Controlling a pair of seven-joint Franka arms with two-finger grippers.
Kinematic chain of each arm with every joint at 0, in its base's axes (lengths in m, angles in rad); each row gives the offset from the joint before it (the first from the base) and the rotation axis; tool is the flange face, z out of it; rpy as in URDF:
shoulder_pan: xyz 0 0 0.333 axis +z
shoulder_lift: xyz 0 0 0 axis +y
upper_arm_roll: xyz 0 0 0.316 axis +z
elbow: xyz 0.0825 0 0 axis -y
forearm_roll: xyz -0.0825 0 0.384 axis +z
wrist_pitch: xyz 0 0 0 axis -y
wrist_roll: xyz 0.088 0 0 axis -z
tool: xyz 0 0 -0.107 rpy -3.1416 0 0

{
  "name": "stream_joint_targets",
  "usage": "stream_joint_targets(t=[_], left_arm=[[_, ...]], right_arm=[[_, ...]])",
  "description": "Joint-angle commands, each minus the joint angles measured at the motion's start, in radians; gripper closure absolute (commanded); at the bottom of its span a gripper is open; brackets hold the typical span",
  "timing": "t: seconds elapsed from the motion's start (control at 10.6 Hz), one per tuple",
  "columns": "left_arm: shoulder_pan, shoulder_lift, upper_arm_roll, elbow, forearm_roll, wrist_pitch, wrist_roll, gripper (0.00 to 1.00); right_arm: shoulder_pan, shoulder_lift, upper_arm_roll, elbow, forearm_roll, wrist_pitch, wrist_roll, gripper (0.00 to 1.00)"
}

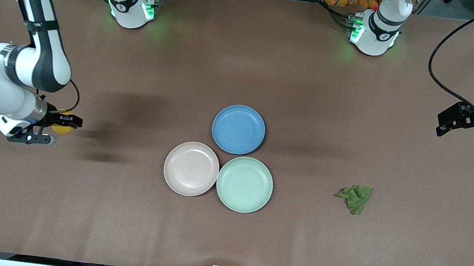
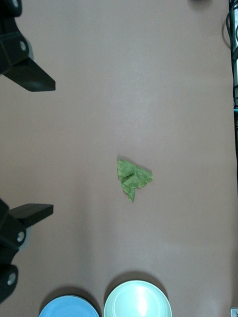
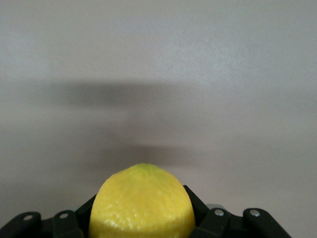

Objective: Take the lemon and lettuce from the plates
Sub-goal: 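Carry the lemon away from the plates with the right gripper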

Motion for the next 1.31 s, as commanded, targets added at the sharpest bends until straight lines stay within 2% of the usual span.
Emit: stream_joint_targets(t=[0.0,0.28,0.47,0.66,0.75,0.85,1.03,1.22], left_arm=[[0.006,-0.004,-0.003,0.001,0.005,-0.003,0.005,0.0],[0.008,0.001,-0.003,0.001,0.002,-0.002,0.004,0.0],[0.006,0.001,-0.003,0.003,0.002,-0.002,0.004,0.0],[0.014,-0.005,-0.002,0.0,0.002,-0.002,0.005,0.0],[0.036,-0.007,-0.005,0.007,-0.001,-0.002,0.012,0.0],[0.035,-0.005,-0.006,0.009,-0.008,-0.002,0.012,0.0],[0.038,-0.007,-0.005,0.009,-0.008,-0.002,0.013,0.0],[0.035,-0.005,-0.008,0.004,-0.007,-0.003,0.013,0.0]], right_arm=[[-0.029,0.022,0.028,-0.095,-0.015,0.158,-0.015,0.54],[-0.044,0.102,0.028,-0.095,-0.013,0.28,-0.065,0.54],[-0.041,0.154,0.028,-0.095,-0.013,0.361,-0.065,0.43],[-0.033,0.161,0.028,-0.095,-0.012,0.371,-0.059,0.42],[-0.033,0.162,0.028,-0.093,-0.012,0.371,-0.059,0.12],[-0.032,0.162,0.03,-0.089,-0.012,0.365,-0.058,0.0],[-0.024,0.141,0.03,-0.052,-0.012,0.294,-0.058,0.0],[-0.021,0.106,0.03,0.043,-0.012,0.087,-0.053,0.0]])
